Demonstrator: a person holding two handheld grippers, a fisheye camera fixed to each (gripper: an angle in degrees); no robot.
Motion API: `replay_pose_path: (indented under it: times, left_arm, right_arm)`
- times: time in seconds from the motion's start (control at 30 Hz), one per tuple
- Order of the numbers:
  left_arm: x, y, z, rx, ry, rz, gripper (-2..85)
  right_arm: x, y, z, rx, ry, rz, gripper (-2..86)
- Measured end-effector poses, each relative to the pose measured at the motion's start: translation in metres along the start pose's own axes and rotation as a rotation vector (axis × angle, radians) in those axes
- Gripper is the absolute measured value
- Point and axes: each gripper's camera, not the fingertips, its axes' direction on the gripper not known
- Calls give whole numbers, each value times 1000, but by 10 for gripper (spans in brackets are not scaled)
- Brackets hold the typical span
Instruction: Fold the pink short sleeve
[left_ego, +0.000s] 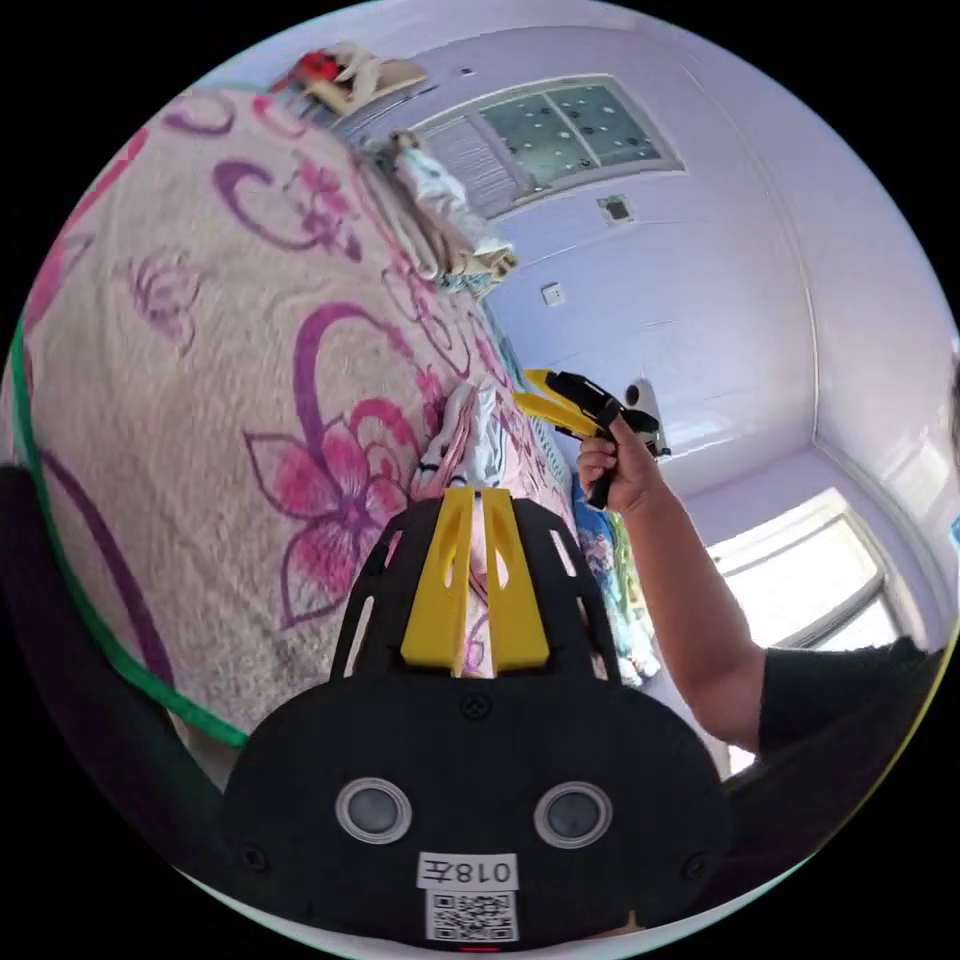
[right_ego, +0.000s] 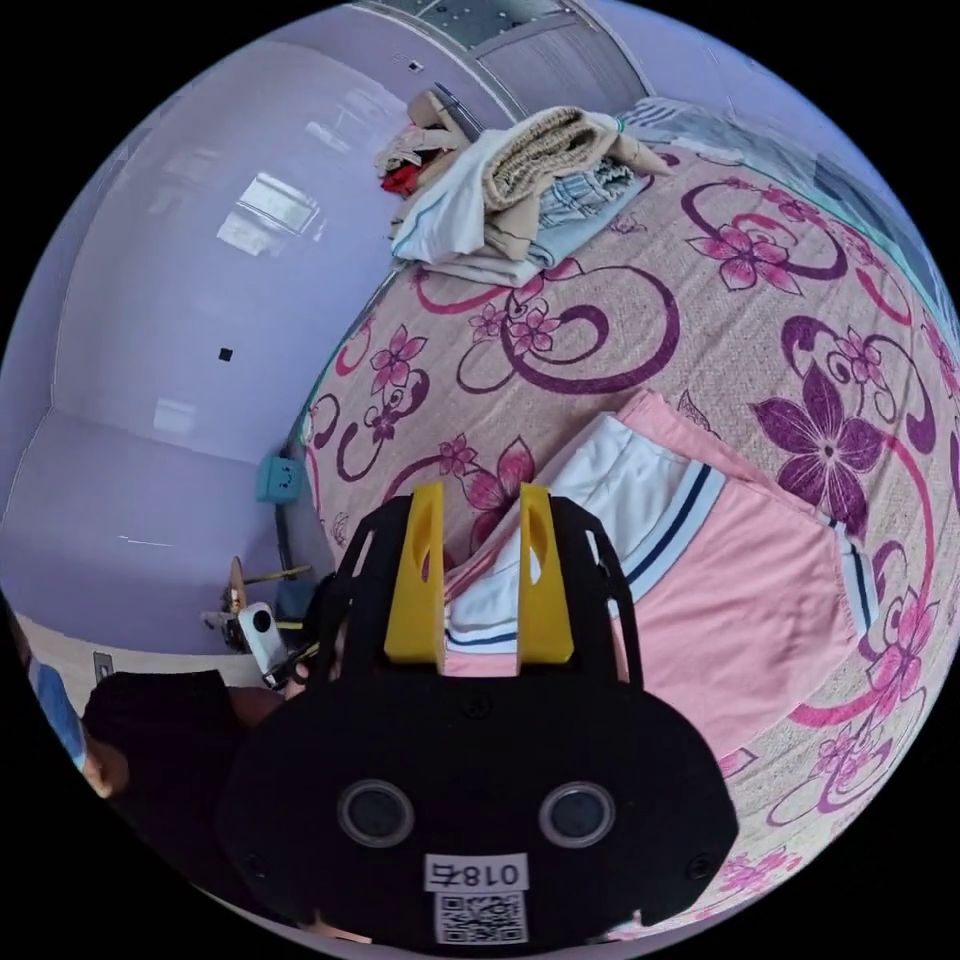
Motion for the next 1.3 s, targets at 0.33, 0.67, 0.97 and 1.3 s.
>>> replay_pose_path:
  times: [0.33,0.67,0.97,1.3]
  left_arm:
    - [-24,-33,179,-419,-50,10,-9]
    - [33,-129,233,-233,-36,329,62]
    - [14,-200,409,-413,-178,378,197]
    - [16,-198,460,-507,-171,421,159]
  right_arm:
    - [38,122,50,92,-220,173,30]
    - [90,202,-74,643,-90,220,106]
    - [169,199,-83,656,50,366,136]
    - [159,213,-49,636,8,412,145]
